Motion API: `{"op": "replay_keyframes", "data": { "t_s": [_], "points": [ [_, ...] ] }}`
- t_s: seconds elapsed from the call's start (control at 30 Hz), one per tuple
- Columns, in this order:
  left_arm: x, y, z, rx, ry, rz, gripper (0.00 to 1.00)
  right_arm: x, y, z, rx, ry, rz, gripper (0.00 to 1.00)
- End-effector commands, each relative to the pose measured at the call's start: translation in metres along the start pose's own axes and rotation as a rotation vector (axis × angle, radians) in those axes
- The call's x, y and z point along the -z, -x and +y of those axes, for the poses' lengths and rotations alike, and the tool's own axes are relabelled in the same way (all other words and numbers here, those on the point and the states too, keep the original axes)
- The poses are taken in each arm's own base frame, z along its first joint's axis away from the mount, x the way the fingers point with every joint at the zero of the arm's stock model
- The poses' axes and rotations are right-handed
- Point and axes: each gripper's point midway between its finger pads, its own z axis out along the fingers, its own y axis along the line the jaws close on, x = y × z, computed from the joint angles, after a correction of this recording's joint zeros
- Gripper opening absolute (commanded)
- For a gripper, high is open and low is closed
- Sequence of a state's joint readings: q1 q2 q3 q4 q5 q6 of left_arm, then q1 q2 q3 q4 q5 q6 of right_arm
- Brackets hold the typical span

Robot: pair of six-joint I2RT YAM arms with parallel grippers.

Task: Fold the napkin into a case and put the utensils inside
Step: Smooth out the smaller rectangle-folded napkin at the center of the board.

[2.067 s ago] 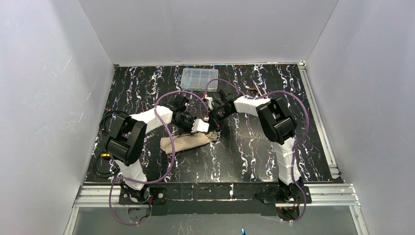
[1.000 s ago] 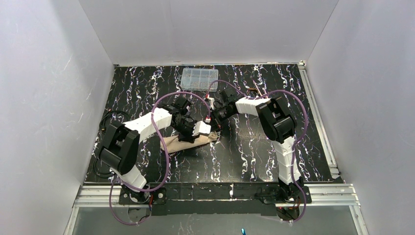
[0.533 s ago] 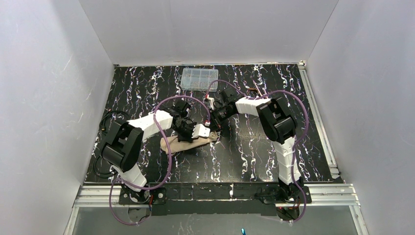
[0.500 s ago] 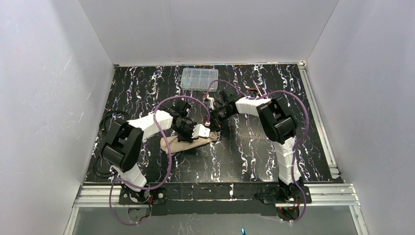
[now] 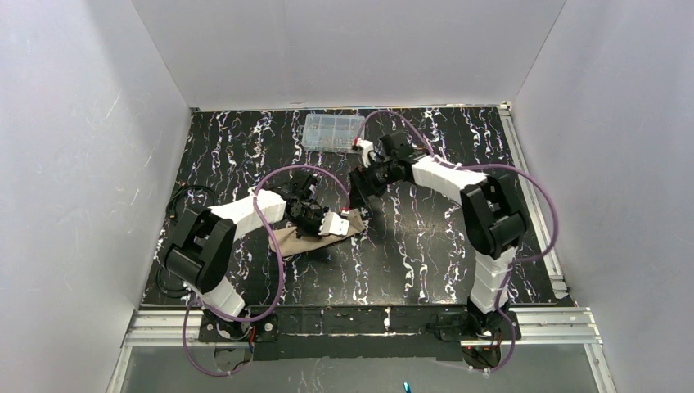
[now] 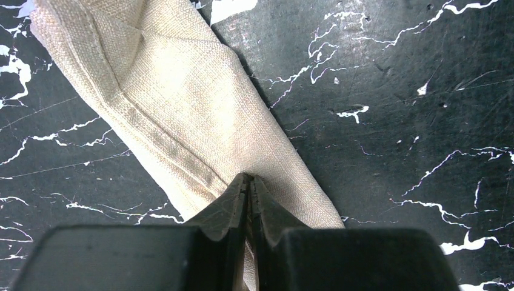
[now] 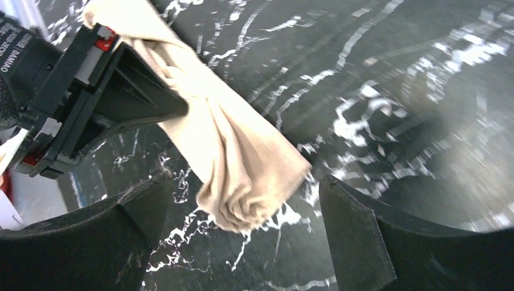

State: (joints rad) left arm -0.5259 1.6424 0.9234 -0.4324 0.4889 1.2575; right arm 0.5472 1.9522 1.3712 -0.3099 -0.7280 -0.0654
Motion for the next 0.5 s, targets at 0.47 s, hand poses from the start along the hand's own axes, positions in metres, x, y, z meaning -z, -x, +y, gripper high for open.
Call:
{"op": "replay_keyframes", "data": {
  "t_s": [0.47],
  "points": [
    [-0.006, -0.03, -0.016, 0.022, -0.035, 0.114, 0.01, 0.032, -0.017, 0.06, -0.088, -0.053, -0.251, 0.99]
  ]
}}
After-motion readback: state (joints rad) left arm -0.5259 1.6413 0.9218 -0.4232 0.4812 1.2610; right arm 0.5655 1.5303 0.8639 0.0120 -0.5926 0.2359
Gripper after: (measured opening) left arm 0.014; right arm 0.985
